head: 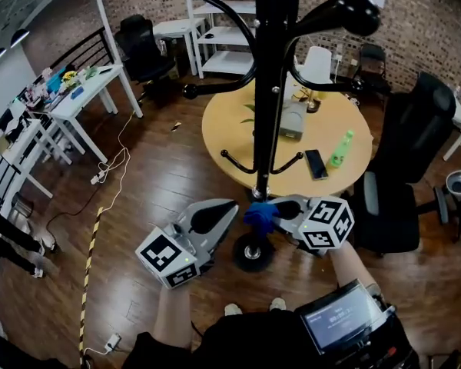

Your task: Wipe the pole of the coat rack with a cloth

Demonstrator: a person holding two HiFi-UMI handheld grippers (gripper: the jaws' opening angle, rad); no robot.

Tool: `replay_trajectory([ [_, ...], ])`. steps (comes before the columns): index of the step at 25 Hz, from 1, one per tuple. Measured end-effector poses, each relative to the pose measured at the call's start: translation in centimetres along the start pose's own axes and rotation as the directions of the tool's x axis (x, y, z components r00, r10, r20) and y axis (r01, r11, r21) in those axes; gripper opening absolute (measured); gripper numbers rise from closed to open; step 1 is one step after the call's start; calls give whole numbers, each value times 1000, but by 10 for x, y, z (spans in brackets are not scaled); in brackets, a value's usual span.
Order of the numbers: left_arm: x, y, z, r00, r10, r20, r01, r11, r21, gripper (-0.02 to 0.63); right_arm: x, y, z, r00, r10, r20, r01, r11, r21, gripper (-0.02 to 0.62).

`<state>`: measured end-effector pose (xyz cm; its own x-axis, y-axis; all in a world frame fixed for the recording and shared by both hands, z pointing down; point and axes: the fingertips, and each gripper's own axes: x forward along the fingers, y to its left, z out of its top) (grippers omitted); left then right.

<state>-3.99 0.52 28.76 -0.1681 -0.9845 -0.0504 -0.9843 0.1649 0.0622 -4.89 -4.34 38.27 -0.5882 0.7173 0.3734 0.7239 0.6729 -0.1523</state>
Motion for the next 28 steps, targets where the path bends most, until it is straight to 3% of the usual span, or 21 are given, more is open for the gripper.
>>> replay_trajectory([
  [3, 2, -3, 1, 1000, 14, -9, -14, 1000, 9, 0, 7, -19, -7, 996, -85, -4, 84, 995, -43, 44],
  [6, -1, -1, 3, 999, 41, -9, -40, 999, 16, 0, 12, -46, -9, 974, -222, 35, 225, 963, -152, 44],
  [9, -5, 2, 3, 998, 67, -3, -67, 998, 21, 0, -3, -57, 18, 928, -329, 175, 364, 901, -236, 44],
  [12, -4, 5, 9, 997, 80, 11, -80, 996, 41, 0, -28, -51, 76, 872, -340, 351, 457, 824, -336, 44],
  [14, -2, 3, 16, 997, 72, 26, -74, 996, 57, 0, -44, -40, 118, 839, -332, 431, 514, 742, -431, 44],
  [18, 1, 0, 27, 997, 59, 40, -63, 994, 92, 0, -74, -22, 193, 760, -346, 550, 645, 497, -580, 44],
  [24, -4, 4, 44, 996, 61, 60, -68, 989, 132, 0, -127, -2, 274, 595, -389, 703, 804, 284, -523, 44],
  [25, -4, 4, 47, 996, 60, 63, -68, 988, 139, 0, -135, 3, 283, 570, -390, 723, 821, 261, -508, 44],
  [26, -3, 5, 51, 996, 58, 66, -67, 987, 146, 0, -142, 9, 292, 547, -377, 747, 837, 260, -482, 44],
  [28, -2, 5, 57, 996, 53, 72, -64, 985, 161, 0, -157, 29, 309, 487, -316, 814, 860, 336, -384, 44],
])
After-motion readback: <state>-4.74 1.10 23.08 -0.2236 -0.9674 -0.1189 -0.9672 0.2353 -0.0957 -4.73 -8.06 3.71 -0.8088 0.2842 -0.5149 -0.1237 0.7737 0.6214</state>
